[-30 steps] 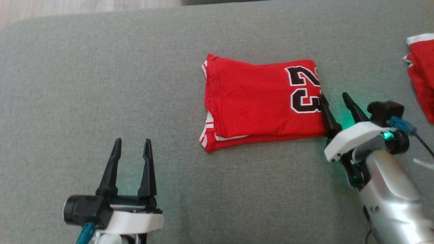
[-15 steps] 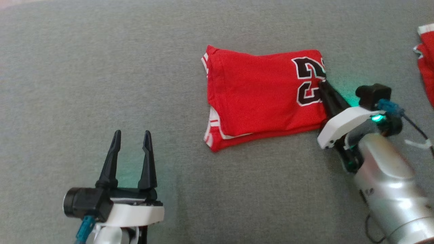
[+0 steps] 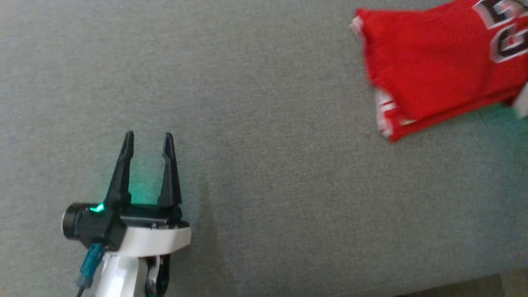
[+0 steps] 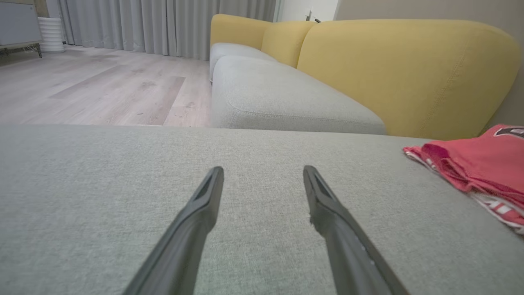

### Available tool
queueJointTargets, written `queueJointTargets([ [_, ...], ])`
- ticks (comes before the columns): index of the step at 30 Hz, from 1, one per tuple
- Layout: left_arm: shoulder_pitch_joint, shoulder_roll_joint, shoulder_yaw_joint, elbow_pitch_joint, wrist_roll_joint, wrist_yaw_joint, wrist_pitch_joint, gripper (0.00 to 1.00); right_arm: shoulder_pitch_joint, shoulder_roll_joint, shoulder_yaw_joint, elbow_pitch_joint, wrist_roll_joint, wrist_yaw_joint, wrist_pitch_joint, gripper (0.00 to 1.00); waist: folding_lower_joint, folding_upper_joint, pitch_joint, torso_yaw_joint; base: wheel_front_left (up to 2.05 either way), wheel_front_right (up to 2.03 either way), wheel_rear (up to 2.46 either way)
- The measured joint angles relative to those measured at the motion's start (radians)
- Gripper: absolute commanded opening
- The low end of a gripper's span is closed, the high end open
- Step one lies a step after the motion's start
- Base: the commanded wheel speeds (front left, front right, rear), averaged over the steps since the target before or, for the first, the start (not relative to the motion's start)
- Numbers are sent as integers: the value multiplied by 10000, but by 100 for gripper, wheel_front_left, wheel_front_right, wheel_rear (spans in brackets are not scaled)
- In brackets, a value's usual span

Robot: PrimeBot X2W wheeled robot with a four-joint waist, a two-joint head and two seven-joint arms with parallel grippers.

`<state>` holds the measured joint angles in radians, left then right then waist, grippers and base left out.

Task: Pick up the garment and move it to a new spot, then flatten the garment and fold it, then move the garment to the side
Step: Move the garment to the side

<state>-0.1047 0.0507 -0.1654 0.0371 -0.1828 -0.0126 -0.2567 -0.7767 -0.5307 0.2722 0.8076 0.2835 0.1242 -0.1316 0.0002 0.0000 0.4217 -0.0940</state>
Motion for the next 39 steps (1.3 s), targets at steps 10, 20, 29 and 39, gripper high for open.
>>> queueJointTargets([
  [10,-613,-4,144,-40,188,-265,0,100,-541,-1607,-1615,-1058,-593,0,897,34,0,0,984,-486,0,0,0],
  [20,-821,-4,297,-50,40,-318,0,100,-254,-1174,-2907,-2023,-2000,0,493,100,-2,0,698,-453,0,0,0],
  [29,-617,-10,69,320,-1039,-247,0,100,1975,1820,-1498,-2913,-1814,0,-970,100,-3,0,-578,41,0,0,0],
  [39,326,-12,-144,640,-857,314,0,100,4868,3965,-602,-4090,-999,-2,-1193,100,-5,0,-2568,976,0,0,0],
])
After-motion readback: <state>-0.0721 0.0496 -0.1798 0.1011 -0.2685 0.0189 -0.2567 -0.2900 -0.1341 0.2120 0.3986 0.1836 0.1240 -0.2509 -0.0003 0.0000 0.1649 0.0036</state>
